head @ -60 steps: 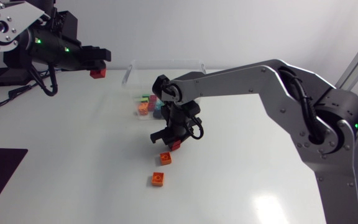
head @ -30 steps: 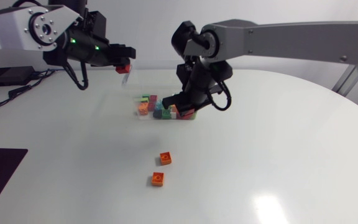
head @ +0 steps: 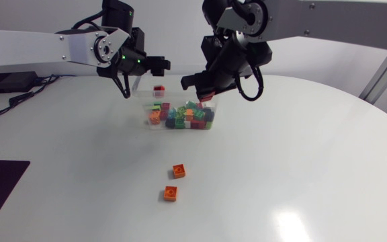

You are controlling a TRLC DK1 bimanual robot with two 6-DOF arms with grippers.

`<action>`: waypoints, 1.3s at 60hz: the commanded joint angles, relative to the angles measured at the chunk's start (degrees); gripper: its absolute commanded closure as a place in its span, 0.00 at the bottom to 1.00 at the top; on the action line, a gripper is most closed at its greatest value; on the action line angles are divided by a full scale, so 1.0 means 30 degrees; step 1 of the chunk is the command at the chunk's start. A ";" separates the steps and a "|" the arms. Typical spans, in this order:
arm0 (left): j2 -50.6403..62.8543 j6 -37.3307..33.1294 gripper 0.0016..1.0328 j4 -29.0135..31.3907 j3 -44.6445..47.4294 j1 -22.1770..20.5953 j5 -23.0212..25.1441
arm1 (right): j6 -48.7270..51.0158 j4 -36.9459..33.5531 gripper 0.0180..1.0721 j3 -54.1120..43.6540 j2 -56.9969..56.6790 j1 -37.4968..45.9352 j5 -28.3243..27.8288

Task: Place the duplo bricks in the container

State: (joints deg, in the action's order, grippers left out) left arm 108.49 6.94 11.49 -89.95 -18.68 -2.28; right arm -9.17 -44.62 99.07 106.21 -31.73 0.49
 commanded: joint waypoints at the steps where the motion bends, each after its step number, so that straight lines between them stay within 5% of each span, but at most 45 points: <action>1: -0.1182 -0.0467 0.05 -0.0254 0.0453 -0.0073 -0.0176 | 0.0215 0.0665 0.73 0.0699 -0.0600 0.0321 0.0188; 6: -0.3086 -0.1346 0.05 -0.0254 0.1800 -0.0103 -0.0059 | 0.0332 0.1749 0.73 0.0816 -0.0483 0.0673 0.0188; 19: -0.8506 -0.4569 0.07 0.1767 0.6136 -0.0103 0.3252 | 0.0625 0.4620 0.72 0.1021 0.0777 0.0878 0.0188; 45: -1.2227 -1.2040 0.11 0.4990 1.2113 -0.1069 0.7675 | 0.1562 0.9278 0.68 0.2134 0.4439 0.0849 0.1037; 48: -1.2139 -1.4501 0.11 0.5605 1.2465 -0.1392 0.8056 | 0.1621 0.9014 0.55 0.2691 0.5054 0.0907 0.1096; 54: -1.1934 -1.6786 0.11 0.5722 1.3285 -0.2212 0.8144 | 0.1826 0.8633 0.05 0.3042 0.5406 0.0995 0.1565; 69: -1.0557 -2.0331 0.11 0.5722 1.4779 -0.3296 0.8115 | 0.3027 0.9717 0.04 -0.0268 0.1568 0.1112 0.1506; 78: -0.8858 -2.2587 0.11 0.5634 1.5218 -0.3794 0.8144 | 0.4258 1.0713 0.04 -0.3667 -0.1655 0.1112 -0.0252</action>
State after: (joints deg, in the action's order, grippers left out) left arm 79.57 -55.53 28.42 -46.00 -29.47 21.21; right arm 0.99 -13.72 92.40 105.30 -28.64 0.86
